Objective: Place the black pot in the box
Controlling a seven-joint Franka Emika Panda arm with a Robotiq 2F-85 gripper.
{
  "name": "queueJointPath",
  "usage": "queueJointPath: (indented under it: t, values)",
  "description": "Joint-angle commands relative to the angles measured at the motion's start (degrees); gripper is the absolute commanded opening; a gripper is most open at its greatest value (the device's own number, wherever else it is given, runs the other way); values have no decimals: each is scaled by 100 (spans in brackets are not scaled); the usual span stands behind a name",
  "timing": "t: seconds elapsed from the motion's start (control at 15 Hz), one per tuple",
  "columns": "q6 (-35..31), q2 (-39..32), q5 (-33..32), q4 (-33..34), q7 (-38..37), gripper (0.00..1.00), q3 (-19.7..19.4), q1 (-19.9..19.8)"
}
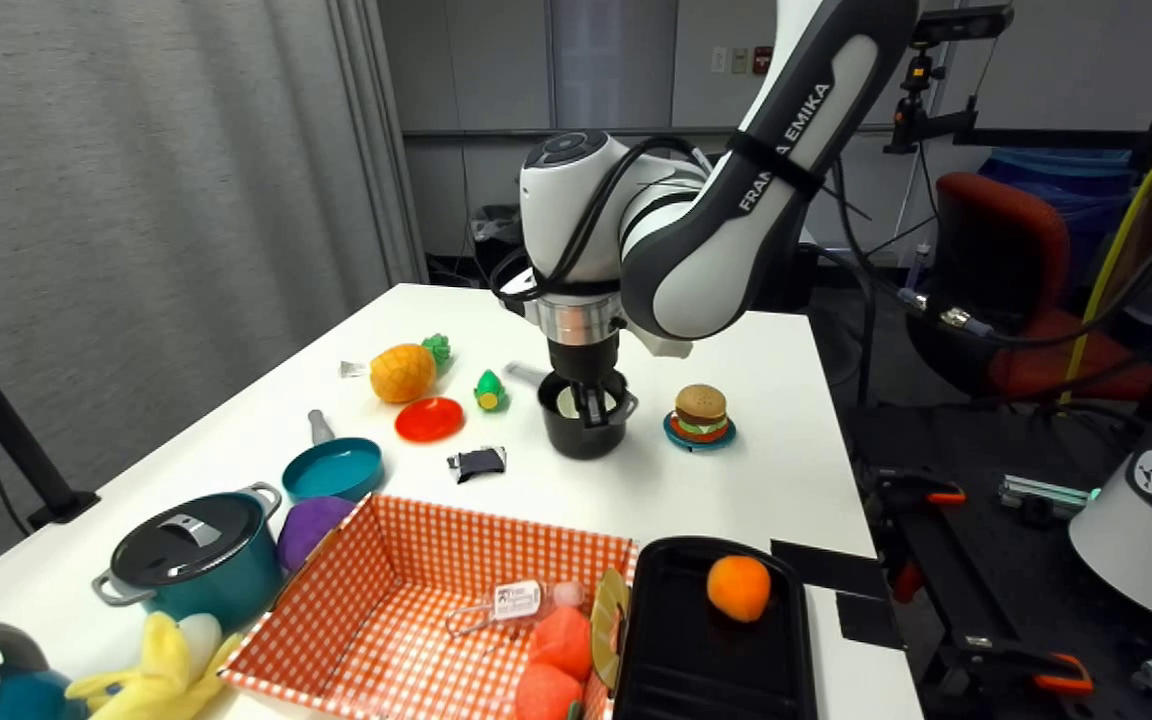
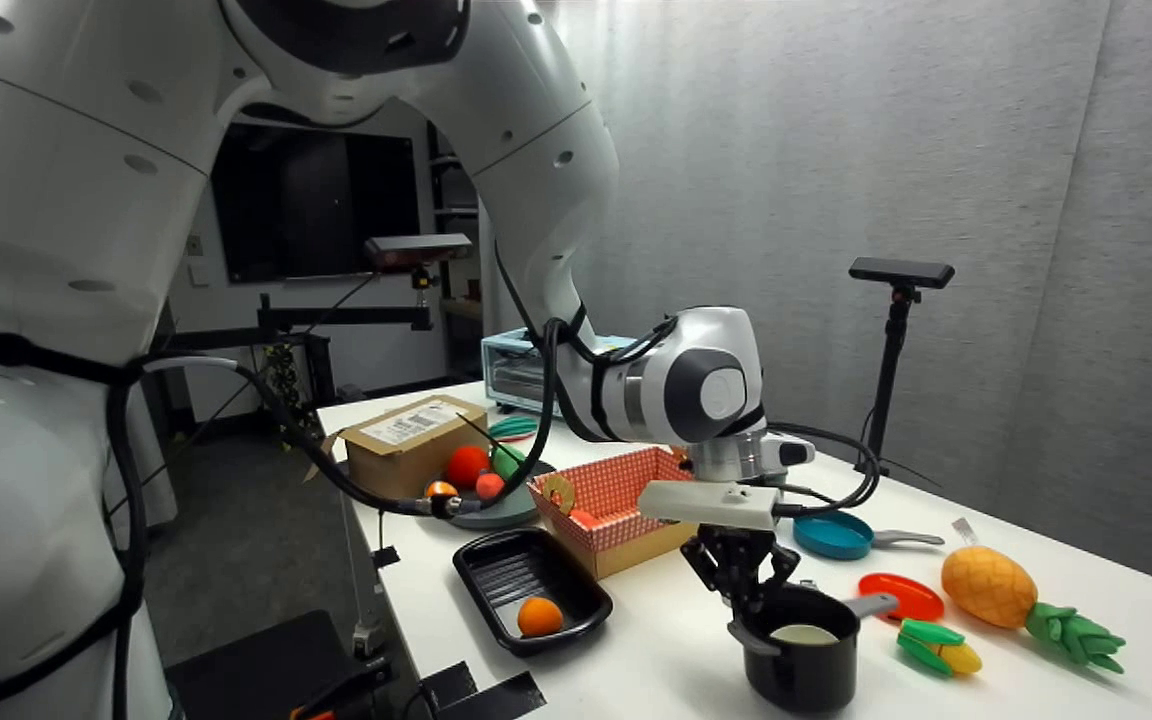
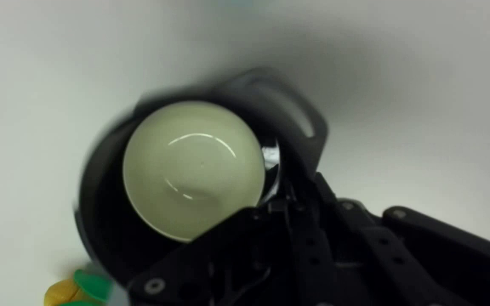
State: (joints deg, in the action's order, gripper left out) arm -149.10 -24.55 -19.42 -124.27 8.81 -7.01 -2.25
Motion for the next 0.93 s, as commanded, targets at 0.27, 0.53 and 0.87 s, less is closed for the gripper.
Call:
queueJointPath:
  t: [0.27,0.53,0.87]
  values:
    - [669,952,284,-798,-83,1,164,-19]
    - [784,1273,424,-1063,-179,1,299,33]
    - [633,1331,965,-946,-166,1,739,176]
